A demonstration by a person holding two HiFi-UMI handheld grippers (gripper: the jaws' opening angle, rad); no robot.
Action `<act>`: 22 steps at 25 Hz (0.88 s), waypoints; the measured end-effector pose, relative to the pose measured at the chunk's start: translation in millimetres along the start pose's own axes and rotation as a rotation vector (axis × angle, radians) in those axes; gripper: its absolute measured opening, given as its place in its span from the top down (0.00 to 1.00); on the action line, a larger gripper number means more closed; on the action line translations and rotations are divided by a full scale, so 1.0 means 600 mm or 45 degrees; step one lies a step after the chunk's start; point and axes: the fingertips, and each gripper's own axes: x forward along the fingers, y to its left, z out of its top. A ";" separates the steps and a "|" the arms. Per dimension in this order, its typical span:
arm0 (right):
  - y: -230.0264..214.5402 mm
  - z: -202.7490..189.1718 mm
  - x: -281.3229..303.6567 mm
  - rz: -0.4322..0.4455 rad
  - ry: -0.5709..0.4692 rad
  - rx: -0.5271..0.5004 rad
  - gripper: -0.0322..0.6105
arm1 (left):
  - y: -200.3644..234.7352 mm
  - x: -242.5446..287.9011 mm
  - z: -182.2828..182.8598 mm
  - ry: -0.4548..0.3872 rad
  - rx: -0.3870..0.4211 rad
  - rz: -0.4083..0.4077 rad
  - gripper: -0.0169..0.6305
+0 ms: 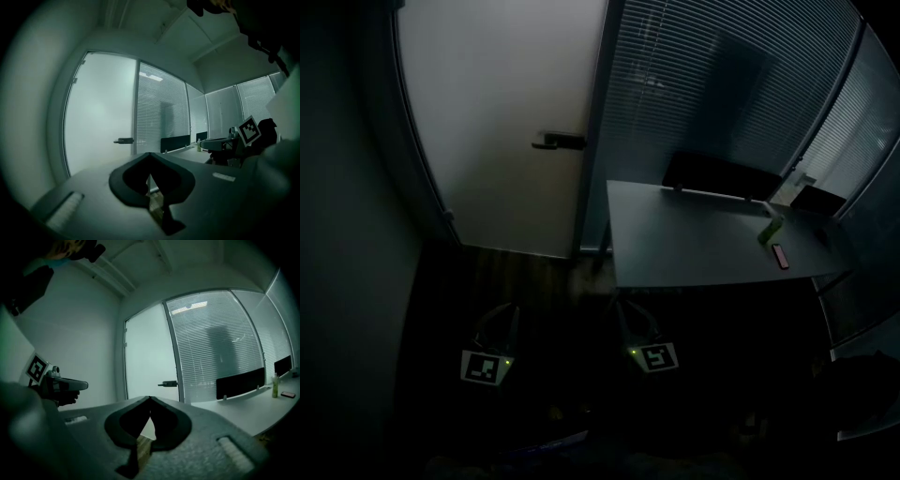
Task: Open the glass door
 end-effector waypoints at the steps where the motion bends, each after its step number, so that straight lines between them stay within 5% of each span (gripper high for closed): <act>1: 0.003 -0.002 0.002 -0.006 0.001 -0.002 0.95 | 0.003 -0.001 -0.001 -0.002 -0.001 -0.005 0.97; 12: 0.029 -0.026 0.042 -0.032 0.041 0.014 0.95 | 0.046 0.012 -0.027 0.033 -0.005 -0.030 0.97; 22: -0.038 -0.010 0.194 -0.018 0.020 0.022 0.95 | 0.120 0.151 -0.011 0.037 0.015 -0.008 0.97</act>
